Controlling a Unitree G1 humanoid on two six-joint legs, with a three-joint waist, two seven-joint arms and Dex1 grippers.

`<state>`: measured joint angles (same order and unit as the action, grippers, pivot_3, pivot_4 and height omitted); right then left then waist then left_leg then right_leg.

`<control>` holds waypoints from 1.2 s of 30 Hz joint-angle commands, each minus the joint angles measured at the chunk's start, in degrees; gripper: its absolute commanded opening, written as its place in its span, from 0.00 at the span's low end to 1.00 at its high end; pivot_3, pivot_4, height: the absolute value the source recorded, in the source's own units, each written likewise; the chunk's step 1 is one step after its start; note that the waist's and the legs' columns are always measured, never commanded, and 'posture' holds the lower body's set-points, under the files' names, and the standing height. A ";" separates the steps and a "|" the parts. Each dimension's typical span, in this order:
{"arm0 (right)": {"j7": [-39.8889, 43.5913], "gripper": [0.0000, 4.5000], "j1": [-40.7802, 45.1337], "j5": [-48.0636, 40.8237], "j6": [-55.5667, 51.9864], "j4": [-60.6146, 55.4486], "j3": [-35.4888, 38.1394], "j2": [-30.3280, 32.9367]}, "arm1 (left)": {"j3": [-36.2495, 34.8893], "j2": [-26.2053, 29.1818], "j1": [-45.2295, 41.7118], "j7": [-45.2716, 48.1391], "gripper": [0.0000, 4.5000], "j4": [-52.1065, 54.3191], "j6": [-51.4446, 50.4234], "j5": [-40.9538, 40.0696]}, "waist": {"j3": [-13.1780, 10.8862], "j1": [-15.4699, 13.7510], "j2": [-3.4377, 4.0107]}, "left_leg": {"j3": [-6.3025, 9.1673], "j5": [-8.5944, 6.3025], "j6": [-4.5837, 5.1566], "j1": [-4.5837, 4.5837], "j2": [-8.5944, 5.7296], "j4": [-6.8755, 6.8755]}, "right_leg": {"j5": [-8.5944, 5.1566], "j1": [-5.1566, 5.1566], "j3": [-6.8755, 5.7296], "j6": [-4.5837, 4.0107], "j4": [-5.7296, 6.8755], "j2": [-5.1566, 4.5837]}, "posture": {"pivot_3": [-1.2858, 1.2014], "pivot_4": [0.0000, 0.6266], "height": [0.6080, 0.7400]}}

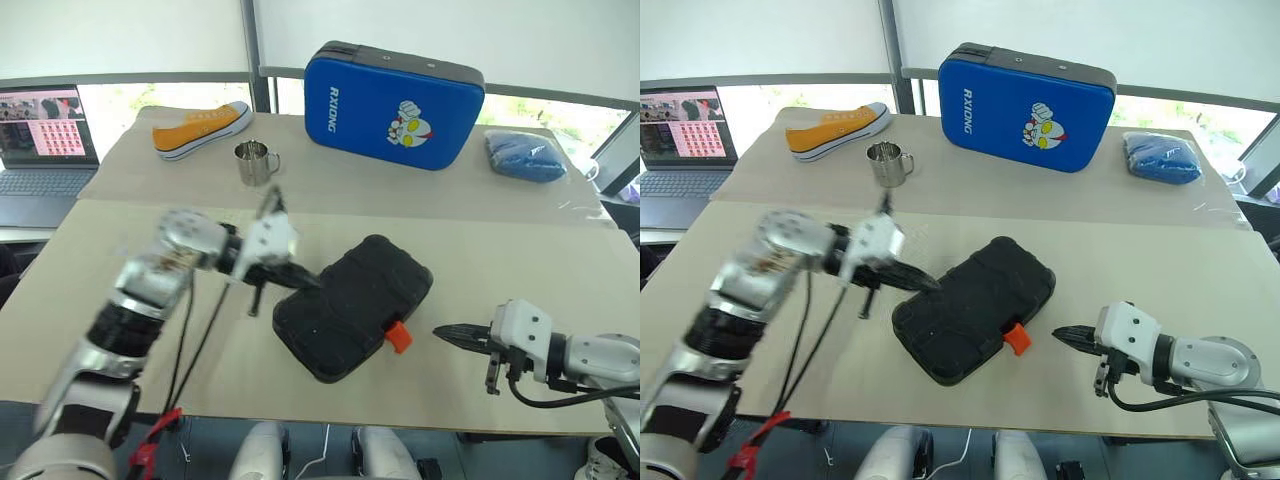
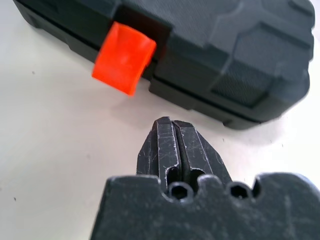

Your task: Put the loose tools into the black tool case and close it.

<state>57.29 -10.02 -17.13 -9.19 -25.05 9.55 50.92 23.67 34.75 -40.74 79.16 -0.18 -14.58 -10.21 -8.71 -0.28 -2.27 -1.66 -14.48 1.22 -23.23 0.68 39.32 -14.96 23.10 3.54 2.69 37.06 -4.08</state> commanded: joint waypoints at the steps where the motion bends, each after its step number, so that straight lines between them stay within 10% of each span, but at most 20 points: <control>1: -0.68 0.00 0.87 -0.51 -0.67 -2.43 -0.98 -0.80 | 3.92 -1.38 -1.48 -2.53 0.01 -7.88 13.66 8.88 | 0.01 0.00 -0.02 | 0.02 0.00 0.00 0.00 0.04 0.01 | 0.01 0.00 0.01 -0.01 0.01 0.06 | 0.52 0.24 0.99; 19: -4.87 0.00 6.95 9.41 1.14 4.59 -15.68 -7.30 | 3.51 -5.01 -1.15 -4.08 0.01 -13.34 19.61 10.98 | 0.21 -0.16 0.12 | -0.03 -0.03 0.05 0.89 0.08 0.00 | 0.00 -0.93 0.08 0.02 -0.12 0.04 | 0.52 0.24 0.99; 36: -0.63 0.00 2.70 4.58 -2.99 -2.73 -10.13 -2.84 | 2.87 -6.81 -1.24 -4.36 0.01 -13.14 19.19 11.01 | 0.23 -0.65 0.16 | -0.02 -0.04 0.05 0.85 0.07 0.00 | 0.00 -0.93 0.09 0.07 -0.14 0.00 | 0.52 0.24 0.99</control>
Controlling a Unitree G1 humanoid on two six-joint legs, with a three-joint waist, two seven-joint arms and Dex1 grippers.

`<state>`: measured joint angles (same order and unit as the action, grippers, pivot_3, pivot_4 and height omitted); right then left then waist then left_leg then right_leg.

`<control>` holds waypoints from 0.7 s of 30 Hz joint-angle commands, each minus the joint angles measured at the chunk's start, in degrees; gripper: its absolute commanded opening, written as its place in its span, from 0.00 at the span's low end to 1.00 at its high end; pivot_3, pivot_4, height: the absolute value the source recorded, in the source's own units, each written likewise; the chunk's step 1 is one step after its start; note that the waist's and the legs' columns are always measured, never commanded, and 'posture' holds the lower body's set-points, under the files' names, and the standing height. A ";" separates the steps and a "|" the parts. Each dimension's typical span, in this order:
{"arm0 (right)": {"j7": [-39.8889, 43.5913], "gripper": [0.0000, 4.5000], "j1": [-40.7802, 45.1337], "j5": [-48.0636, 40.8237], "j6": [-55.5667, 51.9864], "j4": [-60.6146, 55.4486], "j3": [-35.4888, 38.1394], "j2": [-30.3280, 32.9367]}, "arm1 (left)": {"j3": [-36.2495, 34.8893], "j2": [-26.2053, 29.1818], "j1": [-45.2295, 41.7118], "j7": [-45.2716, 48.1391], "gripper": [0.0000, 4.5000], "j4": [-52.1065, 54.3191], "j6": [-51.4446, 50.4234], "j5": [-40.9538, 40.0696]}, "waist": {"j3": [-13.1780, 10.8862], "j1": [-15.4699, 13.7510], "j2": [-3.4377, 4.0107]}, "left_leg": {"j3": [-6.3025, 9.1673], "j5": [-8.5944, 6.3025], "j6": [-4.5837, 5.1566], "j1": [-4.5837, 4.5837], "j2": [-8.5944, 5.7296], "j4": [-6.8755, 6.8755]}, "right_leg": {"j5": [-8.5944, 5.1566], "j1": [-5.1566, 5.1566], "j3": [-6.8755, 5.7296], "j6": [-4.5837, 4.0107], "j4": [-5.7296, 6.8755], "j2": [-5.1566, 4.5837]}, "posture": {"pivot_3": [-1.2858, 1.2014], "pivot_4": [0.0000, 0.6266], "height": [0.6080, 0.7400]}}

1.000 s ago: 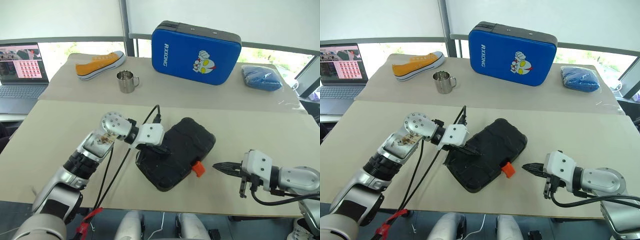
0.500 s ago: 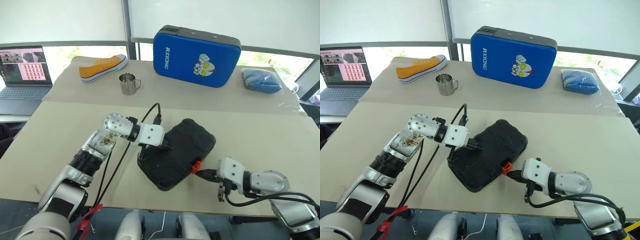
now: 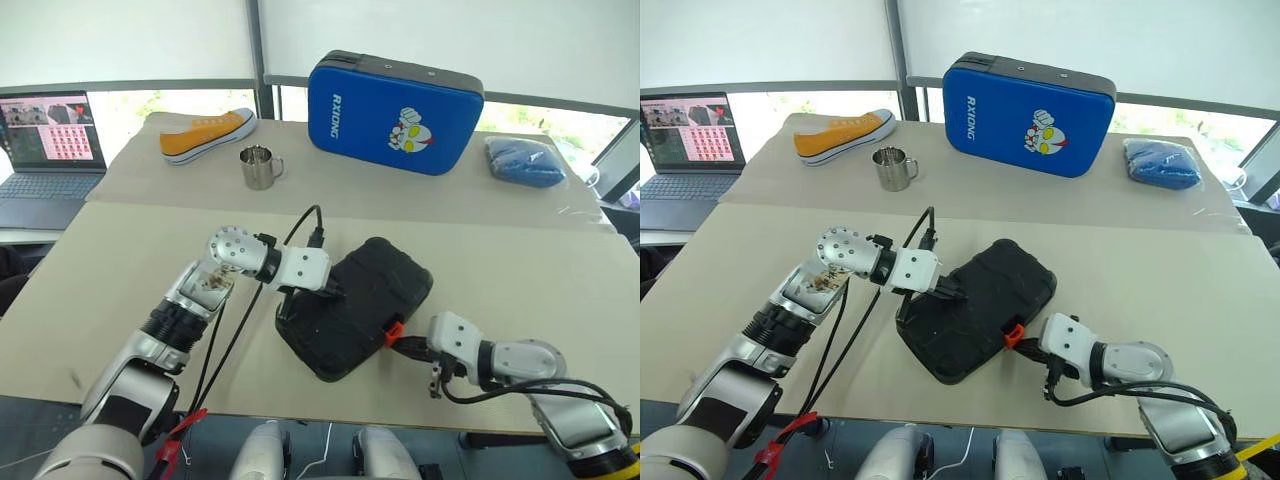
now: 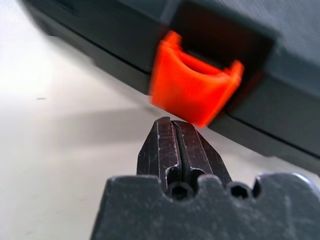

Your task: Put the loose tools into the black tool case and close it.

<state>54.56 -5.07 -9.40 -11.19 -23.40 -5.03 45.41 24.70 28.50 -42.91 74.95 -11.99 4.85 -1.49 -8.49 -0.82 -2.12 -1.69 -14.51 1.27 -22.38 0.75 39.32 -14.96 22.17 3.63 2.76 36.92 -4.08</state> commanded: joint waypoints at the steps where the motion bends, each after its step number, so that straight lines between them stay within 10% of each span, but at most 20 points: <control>1: 2.49 0.00 -2.91 -4.48 -1.64 -5.41 5.65 3.30 | 1.80 -0.58 0.91 -0.16 0.01 -1.48 -0.10 2.36 | 0.00 -0.12 0.00 | 0.01 0.00 0.00 -0.01 -0.02 0.00 | -0.01 0.00 0.00 0.03 0.00 -0.03 | 0.52 0.24 0.99; 21: -1.69 0.00 3.77 -2.69 -5.32 -3.73 1.04 0.60 | 1.54 -1.94 0.42 0.49 0.01 -2.45 1.67 3.37 | 0.02 -0.28 0.02 | 0.01 0.01 0.02 -0.02 -0.03 0.00 | 0.02 -0.04 -0.01 0.07 -0.08 -0.10 | 0.52 0.24 0.99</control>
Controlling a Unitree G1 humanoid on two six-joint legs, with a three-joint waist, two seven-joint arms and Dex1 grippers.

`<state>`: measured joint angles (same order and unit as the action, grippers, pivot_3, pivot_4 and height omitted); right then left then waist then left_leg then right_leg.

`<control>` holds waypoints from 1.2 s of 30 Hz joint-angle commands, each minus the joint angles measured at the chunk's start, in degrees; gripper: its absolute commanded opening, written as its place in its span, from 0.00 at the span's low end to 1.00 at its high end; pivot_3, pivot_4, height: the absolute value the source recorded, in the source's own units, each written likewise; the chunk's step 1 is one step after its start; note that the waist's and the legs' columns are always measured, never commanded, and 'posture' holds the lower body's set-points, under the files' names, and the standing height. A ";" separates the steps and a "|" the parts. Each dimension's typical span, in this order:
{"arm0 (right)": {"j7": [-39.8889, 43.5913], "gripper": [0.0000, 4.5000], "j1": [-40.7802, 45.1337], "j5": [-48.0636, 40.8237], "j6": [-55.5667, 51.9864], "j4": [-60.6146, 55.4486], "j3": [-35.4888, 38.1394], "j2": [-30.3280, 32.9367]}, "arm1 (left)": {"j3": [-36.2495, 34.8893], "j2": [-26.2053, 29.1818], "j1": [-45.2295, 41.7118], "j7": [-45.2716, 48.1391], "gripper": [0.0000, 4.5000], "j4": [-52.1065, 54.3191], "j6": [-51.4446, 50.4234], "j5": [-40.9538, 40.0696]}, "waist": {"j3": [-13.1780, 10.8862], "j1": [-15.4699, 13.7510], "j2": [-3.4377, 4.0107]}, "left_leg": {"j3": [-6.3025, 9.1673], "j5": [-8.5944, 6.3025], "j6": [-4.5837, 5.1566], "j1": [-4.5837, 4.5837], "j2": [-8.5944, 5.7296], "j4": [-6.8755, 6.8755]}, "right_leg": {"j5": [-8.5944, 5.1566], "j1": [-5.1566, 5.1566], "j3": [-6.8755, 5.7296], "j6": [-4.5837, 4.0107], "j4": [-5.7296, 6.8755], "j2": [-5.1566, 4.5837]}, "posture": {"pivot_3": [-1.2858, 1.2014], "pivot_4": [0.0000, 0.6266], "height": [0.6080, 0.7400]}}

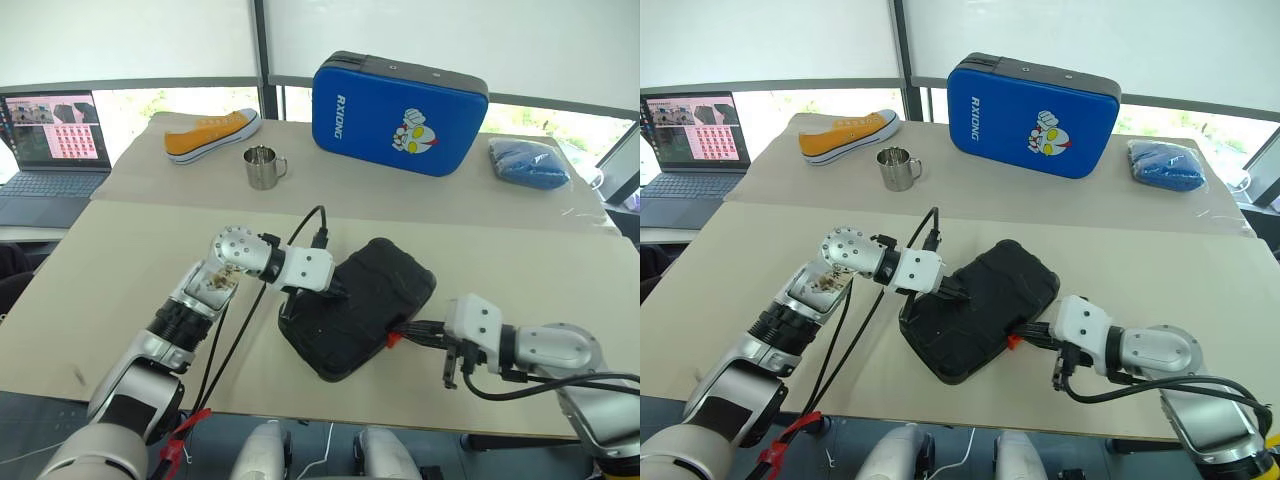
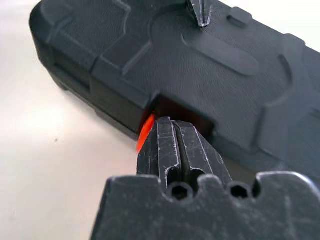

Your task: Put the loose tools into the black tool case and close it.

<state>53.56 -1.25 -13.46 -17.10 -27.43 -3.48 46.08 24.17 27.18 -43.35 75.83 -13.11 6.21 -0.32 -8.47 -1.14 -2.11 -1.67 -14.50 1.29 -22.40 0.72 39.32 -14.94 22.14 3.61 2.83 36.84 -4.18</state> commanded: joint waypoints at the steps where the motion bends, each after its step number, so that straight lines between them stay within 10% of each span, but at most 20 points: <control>1: -0.90 0.00 -0.29 1.48 0.44 0.38 -0.50 -0.14 | 2.05 -0.65 0.91 -0.38 0.01 -1.27 0.32 2.22 | 0.01 0.06 0.01 | -0.01 0.00 0.00 0.01 0.00 0.00 | 0.00 0.00 0.00 0.00 0.00 0.00 | 0.52 0.24 0.99; 17: -1.88 0.00 -8.47 -15.39 -10.85 -8.23 19.50 1.14 | 1.40 -0.41 1.38 -0.21 0.01 -1.23 0.25 2.39 | 0.03 -0.08 0.00 | 0.02 0.00 0.02 -0.03 0.03 0.00 | 0.03 -0.01 0.00 0.04 -0.04 -0.02 | 0.52 0.24 0.99; 36: -4.41 0.00 -2.71 -3.38 -7.92 -3.42 1.82 -1.70 | 1.38 -2.12 -0.06 -0.16 0.01 -2.63 0.66 2.55 | 0.03 -0.21 0.00 | 0.00 0.02 0.07 -0.10 -0.02 0.00 | 0.04 0.02 0.00 0.09 -0.12 -0.05 | 0.52 0.24 0.99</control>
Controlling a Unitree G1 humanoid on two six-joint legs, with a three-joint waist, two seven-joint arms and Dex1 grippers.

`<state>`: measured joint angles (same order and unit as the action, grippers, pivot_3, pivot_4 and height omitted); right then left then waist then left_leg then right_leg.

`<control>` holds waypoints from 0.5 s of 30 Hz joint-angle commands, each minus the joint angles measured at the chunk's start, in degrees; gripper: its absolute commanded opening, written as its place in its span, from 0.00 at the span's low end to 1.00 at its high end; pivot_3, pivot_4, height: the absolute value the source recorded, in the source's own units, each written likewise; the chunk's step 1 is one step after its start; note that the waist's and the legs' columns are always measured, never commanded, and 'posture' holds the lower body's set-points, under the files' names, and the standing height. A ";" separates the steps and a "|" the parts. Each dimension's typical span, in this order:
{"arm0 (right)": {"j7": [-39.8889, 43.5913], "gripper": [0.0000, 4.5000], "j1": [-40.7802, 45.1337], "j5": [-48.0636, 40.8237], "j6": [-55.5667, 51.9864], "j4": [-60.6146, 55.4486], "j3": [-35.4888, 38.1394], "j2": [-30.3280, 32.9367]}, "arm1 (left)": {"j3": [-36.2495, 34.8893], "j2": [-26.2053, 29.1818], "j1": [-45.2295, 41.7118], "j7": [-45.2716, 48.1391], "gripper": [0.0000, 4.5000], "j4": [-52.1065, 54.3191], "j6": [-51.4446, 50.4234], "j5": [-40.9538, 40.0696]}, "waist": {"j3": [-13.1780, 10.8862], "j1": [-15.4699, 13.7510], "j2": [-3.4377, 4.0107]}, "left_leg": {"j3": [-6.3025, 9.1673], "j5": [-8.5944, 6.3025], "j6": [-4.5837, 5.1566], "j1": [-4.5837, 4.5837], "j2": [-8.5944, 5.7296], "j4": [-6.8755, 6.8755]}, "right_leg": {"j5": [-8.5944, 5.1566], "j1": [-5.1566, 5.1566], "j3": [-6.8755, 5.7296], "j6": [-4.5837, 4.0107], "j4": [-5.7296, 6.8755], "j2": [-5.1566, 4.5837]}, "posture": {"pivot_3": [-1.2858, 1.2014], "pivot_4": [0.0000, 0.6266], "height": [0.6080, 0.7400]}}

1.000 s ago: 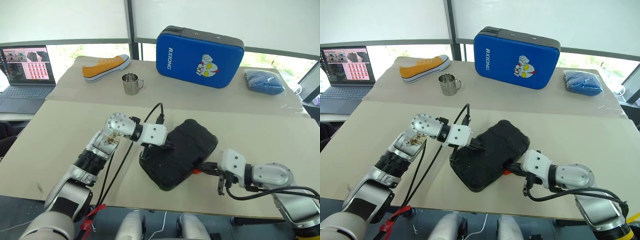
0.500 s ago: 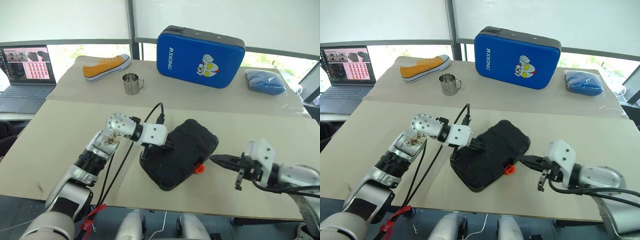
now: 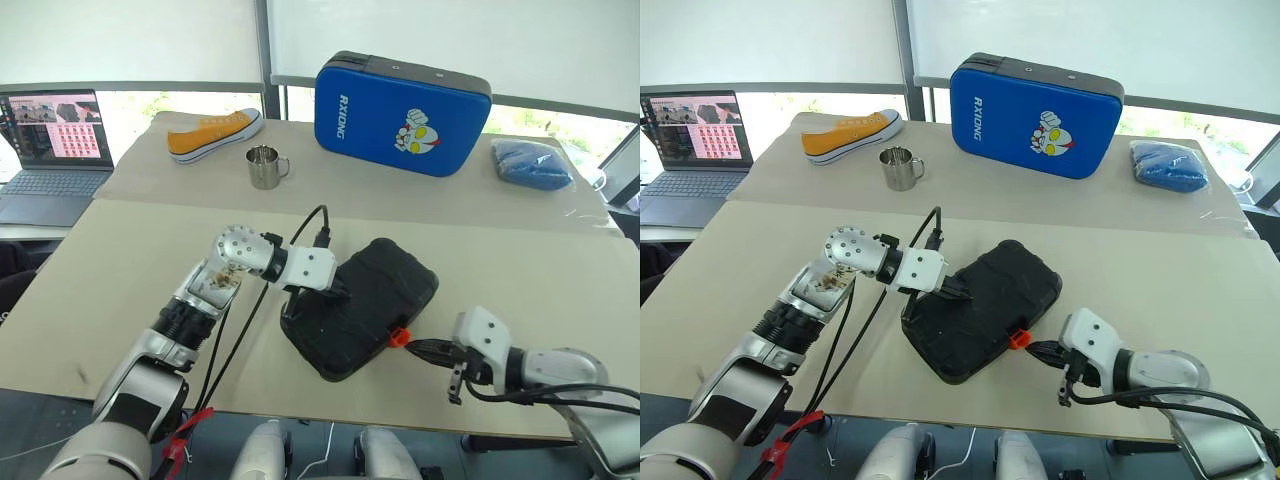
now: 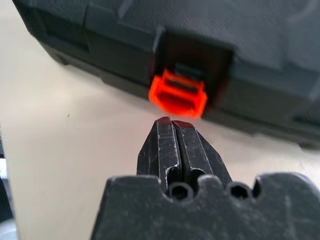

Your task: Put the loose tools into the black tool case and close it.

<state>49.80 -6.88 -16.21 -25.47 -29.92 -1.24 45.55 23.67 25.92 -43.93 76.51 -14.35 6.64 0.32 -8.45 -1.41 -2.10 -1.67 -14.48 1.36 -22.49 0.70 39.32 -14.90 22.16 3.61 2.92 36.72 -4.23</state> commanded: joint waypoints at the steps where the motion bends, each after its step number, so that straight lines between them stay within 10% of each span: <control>1: -0.66 0.00 3.61 -1.10 -0.02 -0.90 -0.28 -1.53 | 1.88 -0.84 0.59 -0.84 0.01 -1.33 0.25 1.95 | 0.00 0.14 0.00 | 0.00 0.00 0.00 0.00 0.01 0.00 | 0.00 0.01 0.00 0.00 0.01 0.00 | 0.52 0.24 0.99; 15: 0.45 0.00 7.36 -2.48 -2.70 -1.48 0.73 -2.23 | 2.20 -1.55 1.47 -1.34 0.01 -0.67 -0.36 2.35 | 0.00 0.73 0.01 | 0.01 0.00 0.00 -0.01 0.04 0.00 | 0.01 0.06 0.00 -0.02 0.03 0.04 | 0.52 0.24 0.99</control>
<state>50.12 -2.35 -16.58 -29.35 -28.04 -2.17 43.60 23.23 25.63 -43.95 75.94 -14.35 6.19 0.87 -8.45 -0.68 -2.10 -1.67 -14.48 1.37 -22.50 0.74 39.32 -14.89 22.22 3.62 2.90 36.75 -4.19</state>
